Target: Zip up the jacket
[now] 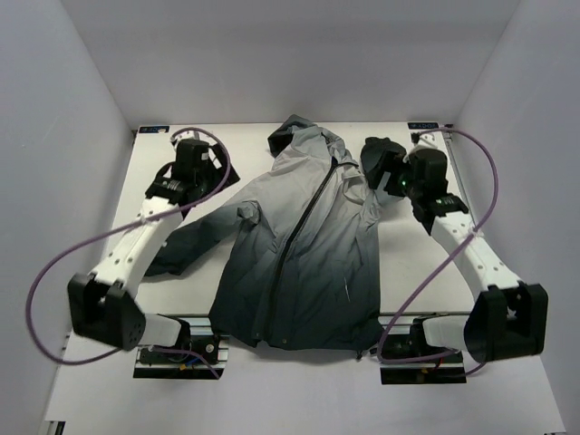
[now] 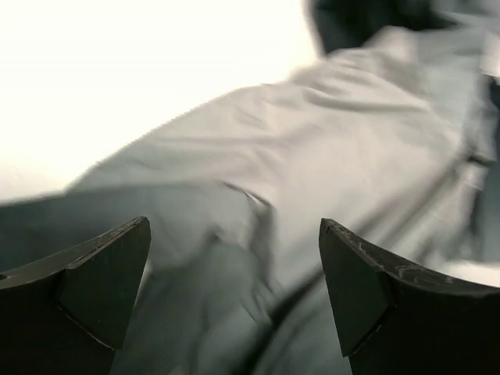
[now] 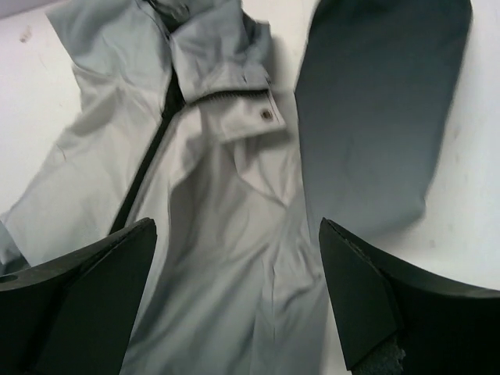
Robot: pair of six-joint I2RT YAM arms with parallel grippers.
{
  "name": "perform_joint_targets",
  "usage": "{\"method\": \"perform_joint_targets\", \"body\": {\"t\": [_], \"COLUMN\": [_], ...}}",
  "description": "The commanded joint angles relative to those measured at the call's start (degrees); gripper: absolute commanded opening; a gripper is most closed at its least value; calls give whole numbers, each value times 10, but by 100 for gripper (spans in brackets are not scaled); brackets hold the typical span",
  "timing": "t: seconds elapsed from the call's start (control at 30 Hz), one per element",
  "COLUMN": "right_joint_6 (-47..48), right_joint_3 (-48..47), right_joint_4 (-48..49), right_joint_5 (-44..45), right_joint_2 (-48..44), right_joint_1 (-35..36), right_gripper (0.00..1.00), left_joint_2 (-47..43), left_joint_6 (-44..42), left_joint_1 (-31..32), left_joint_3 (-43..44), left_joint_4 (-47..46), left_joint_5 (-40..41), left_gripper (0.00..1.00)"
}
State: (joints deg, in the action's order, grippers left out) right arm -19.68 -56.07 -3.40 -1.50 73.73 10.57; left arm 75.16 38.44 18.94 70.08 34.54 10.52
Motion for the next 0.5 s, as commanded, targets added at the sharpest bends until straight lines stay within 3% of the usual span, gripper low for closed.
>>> {"method": "perform_joint_targets", "body": {"t": [0.0, 0.2, 0.47], "right_joint_6": [-22, -18, -6], "right_joint_3": [17, 53, 117], "right_joint_4": [-81, -147, -95], "right_joint_5": [32, 101, 109], "right_joint_2": [-58, -101, -141], "right_joint_1": [-1, -2, -2], "right_gripper": [89, 89, 89], "left_joint_2": [12, -2, -79], "left_joint_6": [-69, -74, -75], "left_joint_1": [-50, -173, -189], "left_joint_3": [-6, -13, -94], "left_joint_4": [-75, -47, -80], "left_joint_5": [-75, -93, -56], "left_gripper": [98, 98, 98]}}
